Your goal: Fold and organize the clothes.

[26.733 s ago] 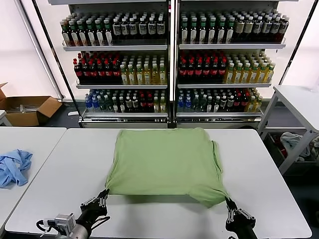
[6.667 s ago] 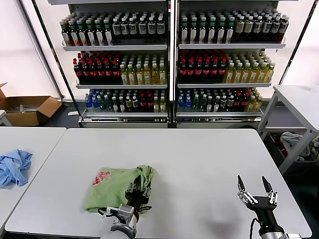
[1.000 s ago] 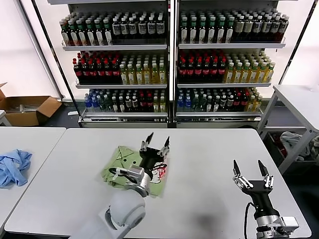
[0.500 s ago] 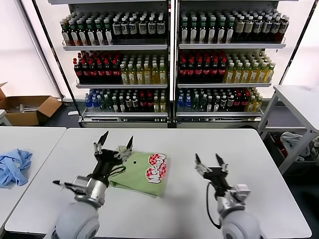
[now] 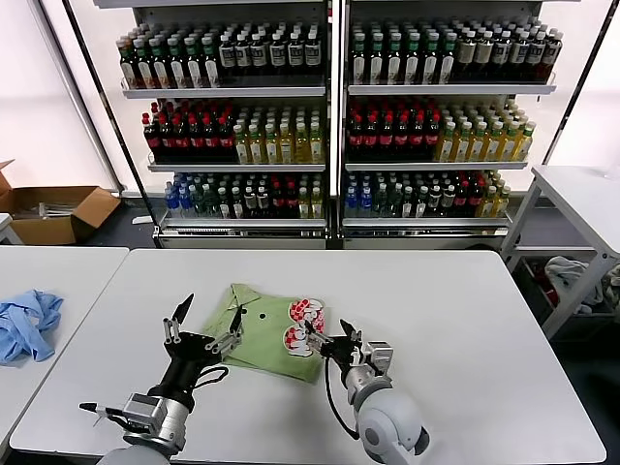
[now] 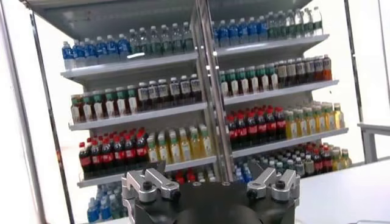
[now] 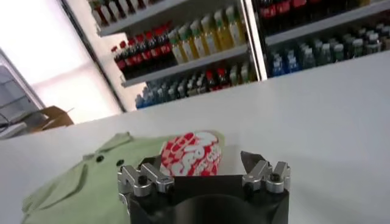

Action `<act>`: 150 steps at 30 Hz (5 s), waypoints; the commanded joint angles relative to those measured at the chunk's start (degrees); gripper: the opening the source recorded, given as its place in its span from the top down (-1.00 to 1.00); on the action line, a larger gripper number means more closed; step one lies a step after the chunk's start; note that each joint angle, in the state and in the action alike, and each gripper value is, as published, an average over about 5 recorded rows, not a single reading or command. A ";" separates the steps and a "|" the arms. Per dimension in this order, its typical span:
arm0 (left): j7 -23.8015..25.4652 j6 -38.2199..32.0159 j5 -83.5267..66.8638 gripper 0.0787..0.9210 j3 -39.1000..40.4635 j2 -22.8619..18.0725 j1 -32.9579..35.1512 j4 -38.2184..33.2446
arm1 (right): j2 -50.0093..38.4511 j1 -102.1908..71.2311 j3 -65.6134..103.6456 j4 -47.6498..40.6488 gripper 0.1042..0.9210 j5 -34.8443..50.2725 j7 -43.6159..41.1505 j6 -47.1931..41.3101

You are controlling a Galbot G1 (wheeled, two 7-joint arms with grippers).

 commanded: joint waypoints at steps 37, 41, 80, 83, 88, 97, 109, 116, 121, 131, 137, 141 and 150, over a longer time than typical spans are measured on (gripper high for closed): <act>-0.17 1.53 2.60 -0.77 -1.59 -0.55 4.99 1.27 | -5.94 3.23 6.97 -5.08 0.98 -10.33 -6.94 2.67; -0.41 1.57 2.60 -0.77 -1.53 -0.62 4.94 1.29 | -7.26 3.36 8.74 -6.73 0.98 -11.56 -8.80 3.21; 0.85 -13.89 -11.19 -0.77 -4.19 6.20 10.44 4.44 | -10.99 -62.15 41.64 21.91 -0.76 -28.07 -3.58 44.71; 0.43 -15.05 -10.80 -0.77 -4.60 6.17 11.81 4.46 | -11.22 -62.19 41.84 20.89 -0.76 -28.02 -4.10 46.09; -0.32 -15.53 -11.19 -0.77 -6.33 6.35 12.83 4.56 | -12.23 -62.46 41.81 20.41 -0.76 -27.74 -6.31 46.84; -0.42 -15.67 -11.22 -0.77 -6.60 6.21 13.11 4.90 | -12.18 -62.08 41.06 20.22 -0.76 -27.21 -8.37 46.48; -0.49 -15.67 -11.02 -0.77 -5.94 5.83 12.82 5.41 | -11.96 -61.36 40.68 19.76 -0.76 -27.01 -8.05 46.92; -0.65 -15.62 -11.24 -0.77 -5.93 5.72 12.80 5.60 | -11.85 -60.72 39.91 19.52 -0.76 -26.64 -7.70 47.06; -0.78 -15.56 -11.76 -0.77 -6.33 5.98 12.71 6.12 | -11.90 -60.60 39.71 19.38 -0.76 -26.34 -7.23 47.33; -0.90 -15.03 -15.10 -0.77 -8.58 6.57 13.43 6.74 | -12.11 -60.32 39.22 18.89 -0.76 -25.96 -7.22 47.80; -0.94 -14.46 -16.03 -0.77 -8.69 6.15 13.97 5.75 | -12.15 -60.00 39.05 18.81 -0.76 -25.82 -7.15 47.74; -0.98 -14.51 -15.92 -0.77 -8.59 6.01 14.07 5.89 | -12.13 -60.02 38.99 19.01 -0.76 -25.85 -7.21 47.64; -0.99 -14.64 -15.56 -0.77 -8.52 6.00 14.11 5.87 | -12.17 -60.17 38.95 19.11 -0.76 -26.02 -7.39 47.51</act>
